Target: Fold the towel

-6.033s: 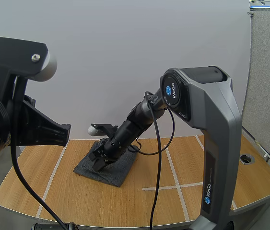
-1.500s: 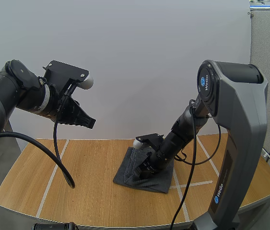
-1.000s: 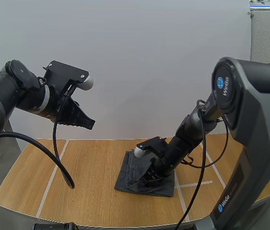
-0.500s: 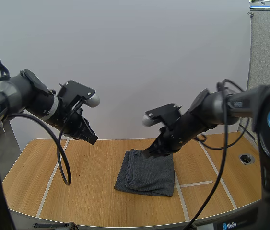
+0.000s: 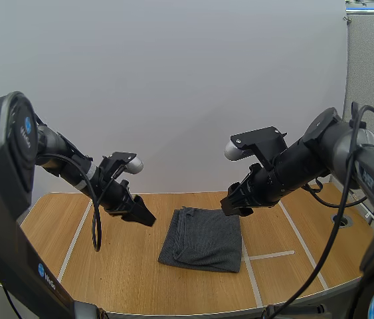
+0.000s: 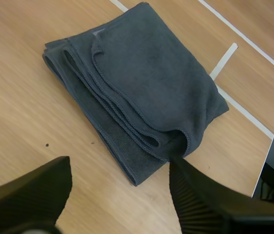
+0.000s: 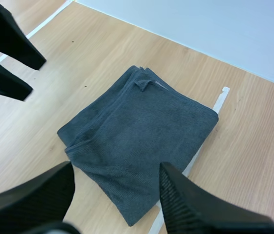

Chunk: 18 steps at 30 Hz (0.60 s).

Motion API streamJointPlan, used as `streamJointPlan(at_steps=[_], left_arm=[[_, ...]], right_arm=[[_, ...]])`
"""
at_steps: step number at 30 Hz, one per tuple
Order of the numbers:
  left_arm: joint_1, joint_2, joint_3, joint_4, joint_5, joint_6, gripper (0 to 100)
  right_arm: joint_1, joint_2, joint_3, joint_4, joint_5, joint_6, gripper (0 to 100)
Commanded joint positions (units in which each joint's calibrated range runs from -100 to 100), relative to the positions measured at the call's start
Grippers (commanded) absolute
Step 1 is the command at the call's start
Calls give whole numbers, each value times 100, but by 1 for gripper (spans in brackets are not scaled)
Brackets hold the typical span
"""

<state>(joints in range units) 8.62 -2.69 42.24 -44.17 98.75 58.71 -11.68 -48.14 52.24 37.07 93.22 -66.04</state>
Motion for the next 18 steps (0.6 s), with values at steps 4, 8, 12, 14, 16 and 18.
streamJointPlan(at_steps=[4,8,12,14,16,18], left_arm=[[-277,420,-42,-137,-361,-125,81],[-382,717,-334,-112,-222,-256,81],[-467,1028,-687,-278,17,-379,92],[-512,1170,-801,-319,40,-447,96],[-580,1290,-858,-353,97,-458,97],[-662,1370,-868,-381,-14,-458,97]], right_arm=[[-26,-234,-39,-14,382,128,86],[-26,-234,-39,-92,559,184,86],[-26,-234,-39,-93,559,193,86],[-26,-234,-39,-93,559,193,86],[-26,-234,-39,-93,575,193,86],[-26,-234,-39,-93,575,193,86]])
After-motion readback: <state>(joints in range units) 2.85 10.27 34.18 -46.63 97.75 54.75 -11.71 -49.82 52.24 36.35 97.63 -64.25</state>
